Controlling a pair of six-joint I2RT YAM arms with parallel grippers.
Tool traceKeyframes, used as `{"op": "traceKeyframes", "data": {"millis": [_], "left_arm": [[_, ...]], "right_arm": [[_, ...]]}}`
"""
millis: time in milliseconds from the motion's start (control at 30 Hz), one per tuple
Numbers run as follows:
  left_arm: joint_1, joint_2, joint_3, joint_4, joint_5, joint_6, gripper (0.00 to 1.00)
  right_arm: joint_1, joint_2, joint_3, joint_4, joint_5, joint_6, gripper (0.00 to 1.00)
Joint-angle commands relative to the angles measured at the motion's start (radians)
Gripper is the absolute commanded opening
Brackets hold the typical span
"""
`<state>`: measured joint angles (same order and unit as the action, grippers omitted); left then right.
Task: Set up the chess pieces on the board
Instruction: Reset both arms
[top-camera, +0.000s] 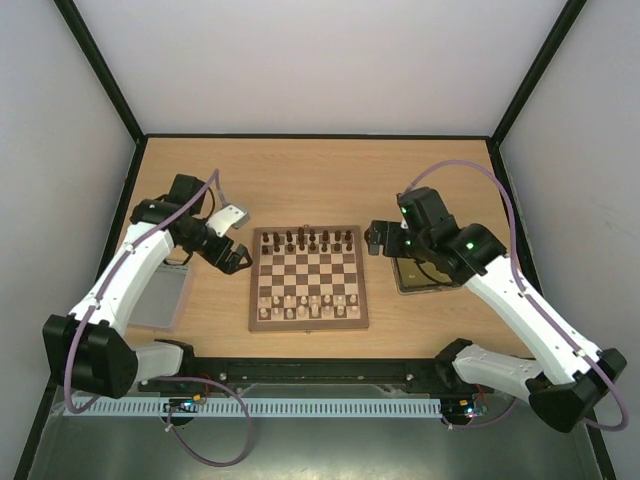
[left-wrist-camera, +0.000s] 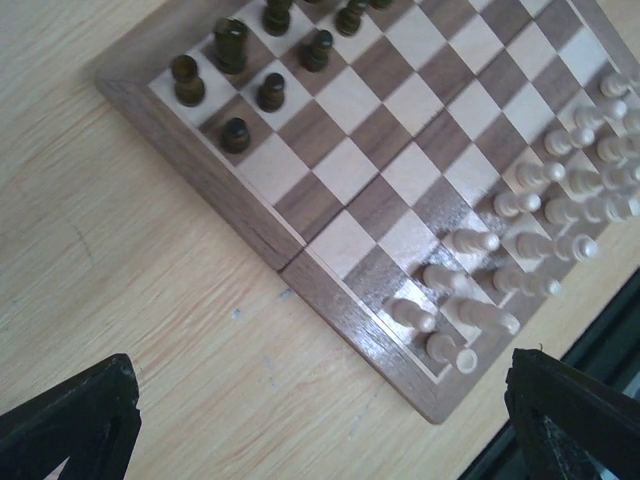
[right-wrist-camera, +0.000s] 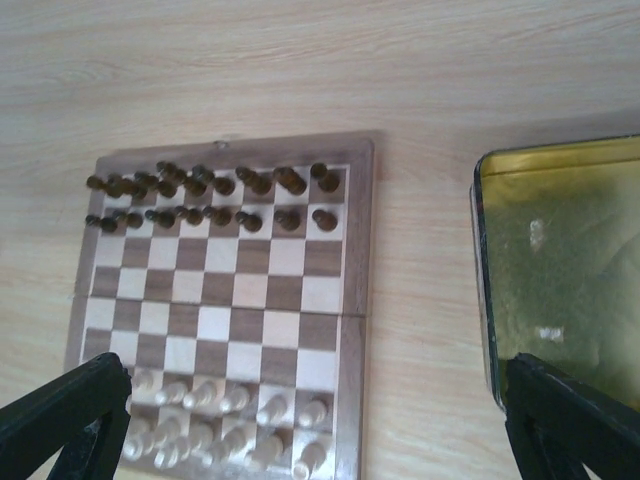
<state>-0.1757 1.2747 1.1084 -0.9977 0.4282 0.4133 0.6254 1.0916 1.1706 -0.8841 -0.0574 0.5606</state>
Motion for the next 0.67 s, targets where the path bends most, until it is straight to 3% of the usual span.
{"op": "traceKeyframes", "data": {"millis": [0, 633], "left_arm": [[-0.040, -0.039, 0.010, -0.087, -0.024, 0.046, 0.99], [-0.079, -0.115, -0.030, -0.098, -0.066, 0.039, 0.99]], "right_arm": [[-0.004, -0.059, 0.012, -0.133, -0.062, -0.015, 0.98], [-0.005, -0.081, -0.076, -0.165, -0.112, -0.060, 0.98]]}}
